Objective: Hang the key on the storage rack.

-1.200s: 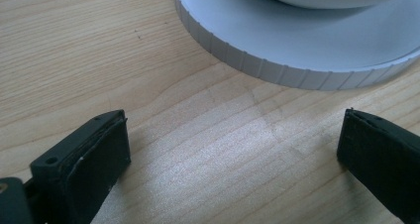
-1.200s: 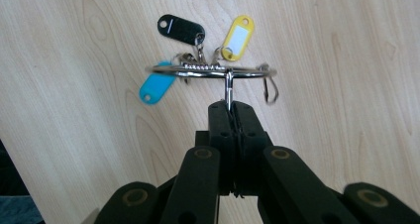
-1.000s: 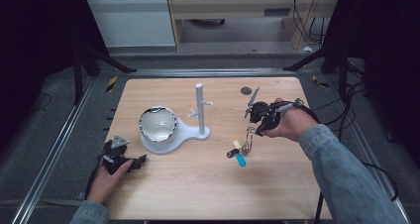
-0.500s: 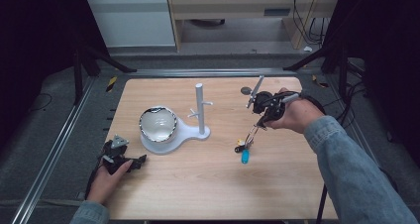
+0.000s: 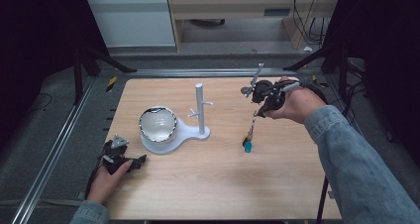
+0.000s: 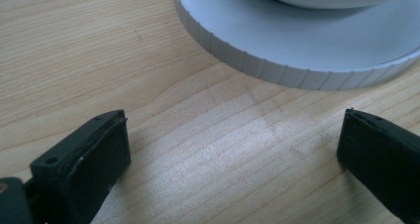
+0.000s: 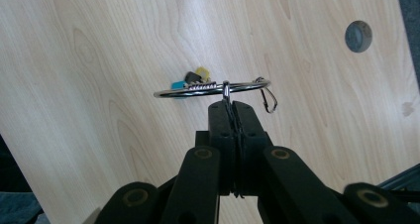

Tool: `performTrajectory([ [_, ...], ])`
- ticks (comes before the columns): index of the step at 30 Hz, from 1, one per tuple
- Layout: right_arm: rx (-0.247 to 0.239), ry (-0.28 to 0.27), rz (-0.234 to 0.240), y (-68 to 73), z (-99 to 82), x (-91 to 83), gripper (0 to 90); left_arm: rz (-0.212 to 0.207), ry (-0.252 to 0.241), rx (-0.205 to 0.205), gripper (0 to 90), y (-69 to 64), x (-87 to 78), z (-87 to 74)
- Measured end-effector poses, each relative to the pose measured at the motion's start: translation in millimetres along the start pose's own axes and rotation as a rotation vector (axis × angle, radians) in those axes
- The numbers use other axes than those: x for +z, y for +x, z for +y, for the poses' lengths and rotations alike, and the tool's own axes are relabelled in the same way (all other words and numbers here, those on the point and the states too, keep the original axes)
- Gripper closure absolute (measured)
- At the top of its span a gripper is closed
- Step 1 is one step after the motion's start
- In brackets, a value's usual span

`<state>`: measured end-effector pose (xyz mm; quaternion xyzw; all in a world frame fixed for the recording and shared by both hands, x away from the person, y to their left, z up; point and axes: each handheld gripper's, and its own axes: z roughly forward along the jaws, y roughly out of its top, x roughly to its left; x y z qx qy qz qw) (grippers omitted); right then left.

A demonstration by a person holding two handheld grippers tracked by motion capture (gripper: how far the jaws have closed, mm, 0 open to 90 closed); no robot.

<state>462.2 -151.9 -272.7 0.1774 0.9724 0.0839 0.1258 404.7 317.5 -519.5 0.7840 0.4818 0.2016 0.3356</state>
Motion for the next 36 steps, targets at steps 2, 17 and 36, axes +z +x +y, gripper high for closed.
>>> performTrajectory([
  [2, -0.006, -0.004, -0.007, -0.9, 2.7, -5.1, 88.8, 0.000, 0.000, 0.000, 0.0, 0.0, 0.0, 0.0],
  [17, -0.007, -0.006, -0.023, -7.4, 12.3, -15.6, 88.8, 0.000, 0.000, 0.000, 0.0, 0.0, 0.0, 0.0],
  [36, -0.018, -0.023, -0.031, -10.9, 34.7, -12.9, 88.7, 0.000, 0.000, 0.000, 0.0, 0.0, 0.0, 0.0],
])
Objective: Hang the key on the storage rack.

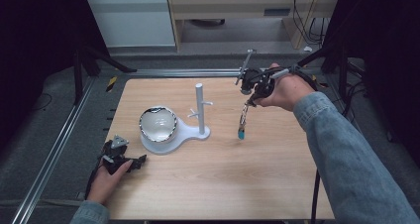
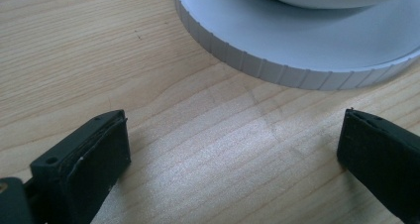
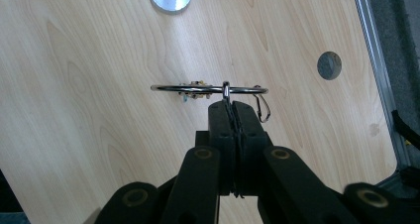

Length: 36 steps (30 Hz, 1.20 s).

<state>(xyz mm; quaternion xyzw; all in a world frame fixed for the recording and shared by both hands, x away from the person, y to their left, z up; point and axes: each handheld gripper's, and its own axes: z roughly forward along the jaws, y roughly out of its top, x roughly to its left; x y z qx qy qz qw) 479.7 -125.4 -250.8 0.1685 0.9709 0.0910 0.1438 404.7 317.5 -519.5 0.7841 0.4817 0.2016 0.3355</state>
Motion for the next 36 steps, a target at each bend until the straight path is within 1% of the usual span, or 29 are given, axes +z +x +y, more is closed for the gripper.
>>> performTrajectory([
  [1, 0.005, 0.001, 0.002, 0.2, 1.6, -0.4, 88.7, 0.000, 0.000, 0.000, 0.0, 0.0, 0.0, 0.0],
  [2, -0.005, -0.003, -0.002, -0.6, 3.1, -0.9, 88.8, 0.000, 0.000, 0.000, 0.0, 0.0, 0.0, 0.0],
  [4, -0.004, -0.007, -0.006, -1.0, 6.2, -2.7, 88.7, 0.000, 0.000, 0.000, 0.0, 0.0, 0.0, 0.0],
  [7, 0.007, -0.017, -0.009, -1.1, 11.0, -5.8, 88.7, 0.000, 0.000, 0.000, 0.0, 0.0, 0.0, 0.0],
  [8, -0.002, -0.021, -0.008, -1.5, 12.2, -6.2, 88.7, 0.000, 0.000, 0.000, 0.0, 0.0, 0.0, 0.0],
  [13, -0.004, -0.018, -0.009, -0.1, 18.1, -7.8, 88.7, 0.000, 0.000, 0.000, 0.0, 0.0, 0.0, 0.0],
  [14, -0.013, -0.016, -0.009, -0.3, 19.1, -8.2, 88.7, 0.000, 0.000, 0.000, 0.0, 0.0, 0.0, 0.0],
  [17, -0.011, -0.013, -0.008, 0.3, 21.2, -9.3, 88.7, 0.000, 0.000, 0.000, 0.0, 0.0, 0.0, 0.0],
  [20, -0.022, -0.011, -0.013, 0.1, 26.4, -12.4, 88.7, 0.000, 0.000, 0.000, 0.0, 0.0, 0.0, 0.0],
  [26, -0.021, -0.014, -0.016, 0.8, 34.4, -15.7, 88.7, 0.000, 0.000, 0.000, 0.0, 0.0, 0.0, 0.0],
  [33, -0.032, -0.020, -0.022, 0.6, 41.9, -18.1, 88.7, 0.000, 0.000, 0.000, 0.0, 0.0, 0.0, 0.0],
  [36, -0.037, -0.023, -0.023, 1.4, 47.7, -19.6, 88.7, 0.000, 0.000, 0.000, 0.0, 0.0, 0.0, 0.0],
])
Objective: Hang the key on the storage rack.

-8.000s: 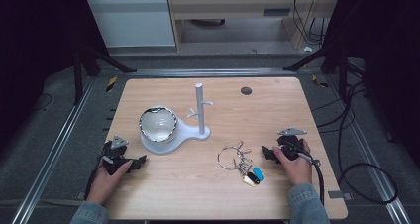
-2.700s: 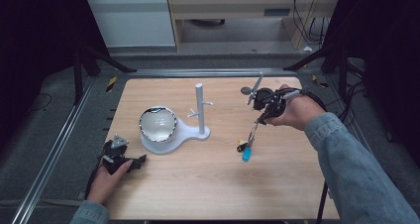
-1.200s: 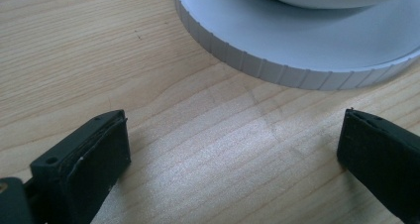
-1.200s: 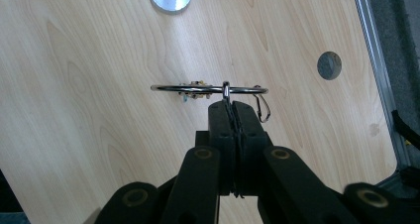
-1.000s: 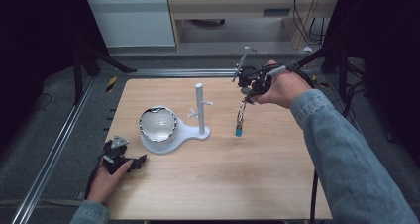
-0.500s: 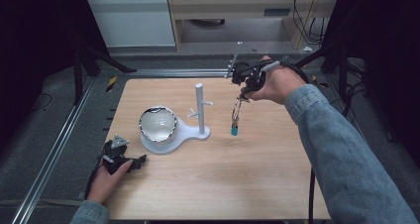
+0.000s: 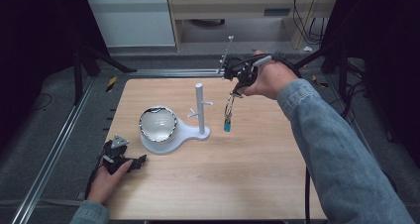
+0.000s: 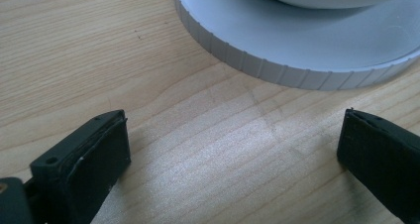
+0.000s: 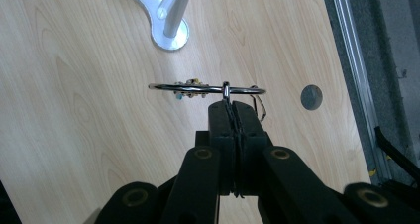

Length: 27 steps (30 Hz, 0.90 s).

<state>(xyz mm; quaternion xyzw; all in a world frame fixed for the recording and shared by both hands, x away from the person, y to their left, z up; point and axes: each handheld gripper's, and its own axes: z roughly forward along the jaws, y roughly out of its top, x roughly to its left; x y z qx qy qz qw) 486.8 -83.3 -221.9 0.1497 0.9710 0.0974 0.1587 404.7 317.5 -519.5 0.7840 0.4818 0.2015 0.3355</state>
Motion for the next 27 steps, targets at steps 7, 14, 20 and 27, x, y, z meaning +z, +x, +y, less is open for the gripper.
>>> performTrajectory([
  [7, -0.014, 0.003, -0.003, 2.0, 8.4, -1.6, 88.7, 0.000, 0.000, 0.000, 0.0, 0.0, 0.0, 0.0],
  [14, -0.020, -0.006, 0.000, 1.9, 12.7, -2.6, 88.7, 0.000, 0.000, 0.000, 0.0, 0.0, 0.0, 0.0],
  [20, -0.020, -0.006, 0.004, 2.6, 15.5, -1.3, 88.7, 0.000, 0.000, 0.000, 0.0, 0.0, 0.0, 0.0],
  [27, -0.021, -0.009, 0.008, 3.0, 18.7, 0.1, 88.7, 0.000, 0.000, 0.000, 0.0, 0.0, 0.0, 0.0],
])
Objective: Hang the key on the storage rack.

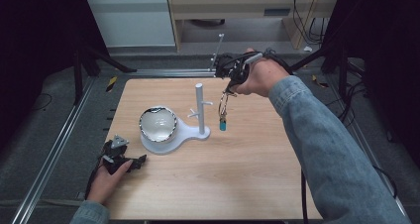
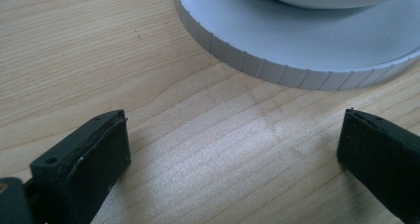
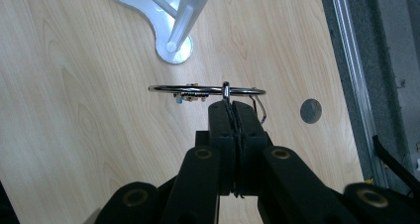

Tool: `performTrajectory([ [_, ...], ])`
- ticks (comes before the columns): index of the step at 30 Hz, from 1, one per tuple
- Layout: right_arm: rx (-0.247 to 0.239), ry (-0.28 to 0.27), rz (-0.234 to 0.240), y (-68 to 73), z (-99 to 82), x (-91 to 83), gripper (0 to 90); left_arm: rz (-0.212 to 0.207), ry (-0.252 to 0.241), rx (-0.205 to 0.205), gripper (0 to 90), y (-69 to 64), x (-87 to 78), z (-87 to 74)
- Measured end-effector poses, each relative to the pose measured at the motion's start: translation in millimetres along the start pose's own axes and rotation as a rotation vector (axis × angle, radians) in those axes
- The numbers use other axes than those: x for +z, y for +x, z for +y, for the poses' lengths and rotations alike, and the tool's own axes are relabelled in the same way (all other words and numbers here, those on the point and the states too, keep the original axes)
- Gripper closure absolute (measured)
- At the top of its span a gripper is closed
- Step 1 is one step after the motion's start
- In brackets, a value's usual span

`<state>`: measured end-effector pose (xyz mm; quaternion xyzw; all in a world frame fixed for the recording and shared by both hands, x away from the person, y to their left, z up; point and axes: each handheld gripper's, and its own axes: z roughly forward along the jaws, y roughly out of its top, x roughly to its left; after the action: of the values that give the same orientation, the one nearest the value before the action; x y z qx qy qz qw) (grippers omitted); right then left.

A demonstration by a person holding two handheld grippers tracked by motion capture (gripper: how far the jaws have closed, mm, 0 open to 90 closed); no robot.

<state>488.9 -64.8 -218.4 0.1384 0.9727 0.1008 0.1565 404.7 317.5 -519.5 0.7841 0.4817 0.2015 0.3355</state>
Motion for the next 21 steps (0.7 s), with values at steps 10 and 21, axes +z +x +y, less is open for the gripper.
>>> performTrajectory([
  [10, -0.013, -0.001, 0.008, 3.4, 8.5, 4.6, 88.7, 0.000, 0.000, 0.000, 0.0, 0.0, 0.0, 0.0],
  [21, -0.026, -0.010, 0.022, 7.0, 20.7, 11.8, 88.7, 0.000, 0.000, 0.000, 0.0, 0.0, 0.1, 0.1],
])
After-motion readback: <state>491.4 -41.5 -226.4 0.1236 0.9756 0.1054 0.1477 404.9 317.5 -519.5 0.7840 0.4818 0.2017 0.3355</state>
